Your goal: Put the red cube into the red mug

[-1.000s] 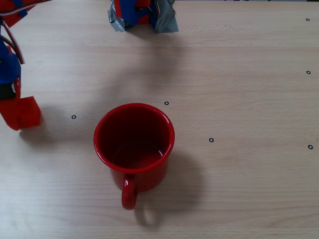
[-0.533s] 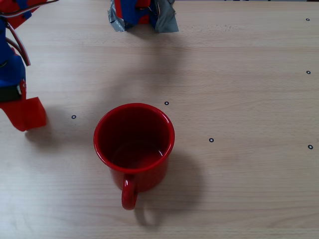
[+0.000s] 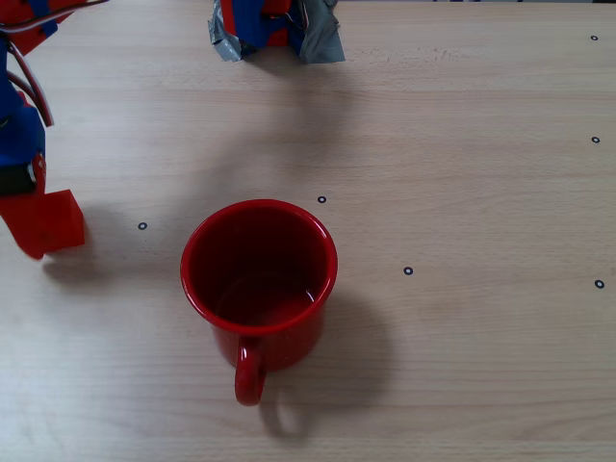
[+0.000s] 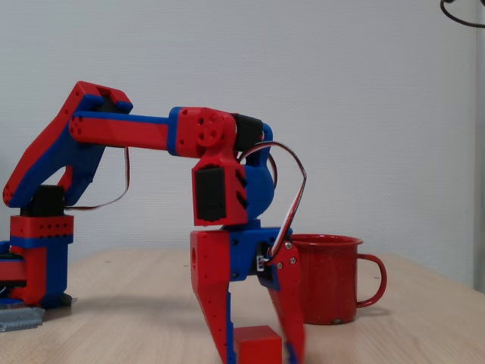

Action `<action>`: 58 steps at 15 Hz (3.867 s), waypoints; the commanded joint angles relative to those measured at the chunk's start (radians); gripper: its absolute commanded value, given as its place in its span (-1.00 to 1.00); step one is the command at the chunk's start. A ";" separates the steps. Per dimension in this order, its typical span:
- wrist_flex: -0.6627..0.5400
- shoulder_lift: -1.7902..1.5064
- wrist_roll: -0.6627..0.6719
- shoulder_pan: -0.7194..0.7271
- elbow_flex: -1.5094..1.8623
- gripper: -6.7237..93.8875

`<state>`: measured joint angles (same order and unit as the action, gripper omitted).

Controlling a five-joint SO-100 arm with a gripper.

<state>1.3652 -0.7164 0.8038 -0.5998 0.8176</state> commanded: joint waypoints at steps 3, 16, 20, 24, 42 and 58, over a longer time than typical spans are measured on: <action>0.043 -0.121 0.049 -0.020 -0.040 -0.15; 0.040 -0.187 -0.029 0.018 0.020 -0.74; 0.014 -0.190 -0.011 0.018 0.023 -0.86; 0.002 -0.224 -0.046 0.020 0.018 -0.86; 0.101 -0.604 -0.615 0.075 -0.014 -0.87; 0.304 -0.922 -0.652 0.436 0.040 -0.87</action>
<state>1.6521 -1.5539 0.1273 -0.1718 0.8590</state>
